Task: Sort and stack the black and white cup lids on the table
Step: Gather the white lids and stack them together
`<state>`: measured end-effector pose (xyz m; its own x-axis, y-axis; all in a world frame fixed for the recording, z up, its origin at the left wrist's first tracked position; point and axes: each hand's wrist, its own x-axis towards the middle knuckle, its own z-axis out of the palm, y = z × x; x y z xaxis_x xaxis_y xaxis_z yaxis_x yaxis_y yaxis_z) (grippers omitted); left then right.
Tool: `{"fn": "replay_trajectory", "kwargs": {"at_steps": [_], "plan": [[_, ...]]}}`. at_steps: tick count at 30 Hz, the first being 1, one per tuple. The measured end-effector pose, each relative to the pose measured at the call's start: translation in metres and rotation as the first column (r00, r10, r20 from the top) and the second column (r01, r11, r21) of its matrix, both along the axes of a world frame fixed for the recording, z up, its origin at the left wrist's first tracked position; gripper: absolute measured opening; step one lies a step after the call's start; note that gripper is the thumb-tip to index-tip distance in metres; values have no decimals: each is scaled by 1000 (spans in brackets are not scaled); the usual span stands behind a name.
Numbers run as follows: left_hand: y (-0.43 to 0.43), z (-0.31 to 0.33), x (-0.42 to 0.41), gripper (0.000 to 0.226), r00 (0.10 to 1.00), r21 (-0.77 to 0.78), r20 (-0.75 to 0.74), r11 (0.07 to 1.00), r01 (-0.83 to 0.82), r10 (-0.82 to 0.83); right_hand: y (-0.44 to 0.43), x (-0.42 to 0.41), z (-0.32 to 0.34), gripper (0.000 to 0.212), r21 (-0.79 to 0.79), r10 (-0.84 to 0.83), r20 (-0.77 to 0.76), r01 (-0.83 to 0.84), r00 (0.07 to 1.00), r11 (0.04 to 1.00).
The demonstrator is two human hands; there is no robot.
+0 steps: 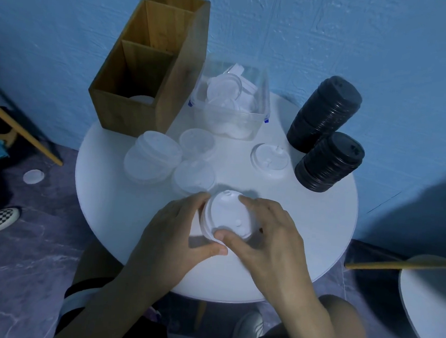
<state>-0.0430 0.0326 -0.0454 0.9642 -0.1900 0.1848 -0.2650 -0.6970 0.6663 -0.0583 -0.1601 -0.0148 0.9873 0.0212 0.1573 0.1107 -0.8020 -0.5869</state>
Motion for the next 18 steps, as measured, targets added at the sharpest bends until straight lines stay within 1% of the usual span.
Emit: {"fn": "replay_trajectory", "kwargs": {"at_steps": [6,9,15,18], "plan": [[-1,-2,0,85,999,23,43,1000,9,-10,0,-3,1,71,-93,15,24,-13,1000,996],[-1,-3,0,83,998,36,66,999,22,-25,3,-2,2,70,-145,19,33,-14,999,989],[-1,-2,-1,81,997,21,71,999,33,-34,5,-2,-1,73,-44,-18,8,18,1000,999],[-1,-2,0,86,998,25,59,999,27,-29,2,-2,-4,74,32,-4,2,4,1000,999]]}}
